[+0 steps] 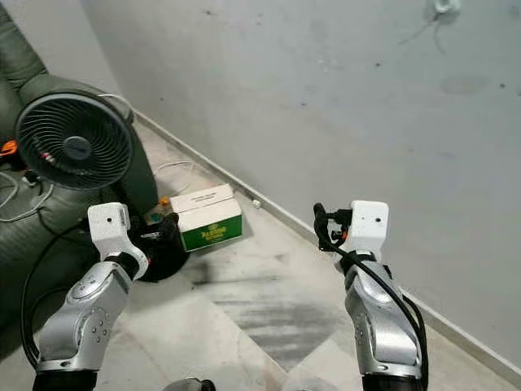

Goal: Hang keys on a hook

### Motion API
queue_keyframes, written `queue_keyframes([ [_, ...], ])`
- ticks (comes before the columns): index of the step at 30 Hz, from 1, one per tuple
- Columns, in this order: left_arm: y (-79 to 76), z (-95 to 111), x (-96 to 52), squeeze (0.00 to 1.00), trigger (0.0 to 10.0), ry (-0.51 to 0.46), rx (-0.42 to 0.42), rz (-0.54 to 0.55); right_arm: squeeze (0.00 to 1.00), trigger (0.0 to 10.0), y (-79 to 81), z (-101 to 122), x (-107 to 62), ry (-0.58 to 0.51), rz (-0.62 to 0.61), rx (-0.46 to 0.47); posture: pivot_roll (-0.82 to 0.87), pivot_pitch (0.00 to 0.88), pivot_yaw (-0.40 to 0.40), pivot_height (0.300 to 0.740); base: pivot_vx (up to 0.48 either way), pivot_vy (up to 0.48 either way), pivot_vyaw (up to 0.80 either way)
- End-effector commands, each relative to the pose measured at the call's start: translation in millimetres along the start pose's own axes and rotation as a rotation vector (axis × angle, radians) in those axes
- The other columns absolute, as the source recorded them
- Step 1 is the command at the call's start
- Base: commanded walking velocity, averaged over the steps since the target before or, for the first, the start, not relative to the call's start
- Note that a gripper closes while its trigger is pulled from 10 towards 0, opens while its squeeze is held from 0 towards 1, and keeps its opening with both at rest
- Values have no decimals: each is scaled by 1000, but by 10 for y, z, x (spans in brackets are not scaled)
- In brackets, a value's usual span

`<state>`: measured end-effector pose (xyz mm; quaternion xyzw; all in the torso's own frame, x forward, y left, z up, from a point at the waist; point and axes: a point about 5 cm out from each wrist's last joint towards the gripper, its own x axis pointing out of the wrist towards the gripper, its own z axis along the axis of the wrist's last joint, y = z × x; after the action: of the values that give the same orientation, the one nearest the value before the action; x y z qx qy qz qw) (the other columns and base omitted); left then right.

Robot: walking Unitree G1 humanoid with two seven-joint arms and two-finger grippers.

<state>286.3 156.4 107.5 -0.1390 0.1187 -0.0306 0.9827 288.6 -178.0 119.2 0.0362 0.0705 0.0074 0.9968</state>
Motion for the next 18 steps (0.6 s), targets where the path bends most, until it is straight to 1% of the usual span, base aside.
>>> queue_keyframes([
  [1, 7, 42, -2, 0, 10000, -5, 0, 7, 0, 10000, 10, 48, -29, -17, 20, 19, 30, 130, 58, 740, 0, 311, 0],
  [2, 5, 41, 0, 0, 10000, -4, 1, 6, 0, 10000, 3, 51, -41, -28, 35, 54, 30, 130, 58, 740, 0, 311, 0],
  [5, 2, 39, 0, 0, 10000, -2, -3, 7, 0, 10000, -51, 59, -43, -37, 2, 49, 30, 128, 59, 740, 0, 309, 0],
  [9, -2, 37, -1, 0, 10000, 1, -4, 7, 0, 10000, -64, 85, -47, -49, 5, 56, 29, 129, 59, 740, 0, 312, 0],
  [13, -10, 36, 4, 0, 10000, 3, -6, 6, 0, 10000, -91, 126, -45, -77, -39, -6, 23, 125, 60, 740, 0, 331, 0],
  [14, -15, 36, 6, 0, 10000, 3, -7, 5, 0, 10000, -92, 128, -42, -80, -42, -5, 23, 125, 60, 740, 0, 345, 0],
  [15, -26, 38, 14, 0, 10000, 4, -8, 1, 0, 10000, -77, 134, -38, -88, -32, 23, 23, 125, 60, 740, 0, 360, 0],
  [18, -30, 42, 21, 0, 10000, 7, -8, -1, 0, 10000, -69, 149, -36, -95, -36, 32, 21, 130, 61, 740, 0, 480, 0],
])
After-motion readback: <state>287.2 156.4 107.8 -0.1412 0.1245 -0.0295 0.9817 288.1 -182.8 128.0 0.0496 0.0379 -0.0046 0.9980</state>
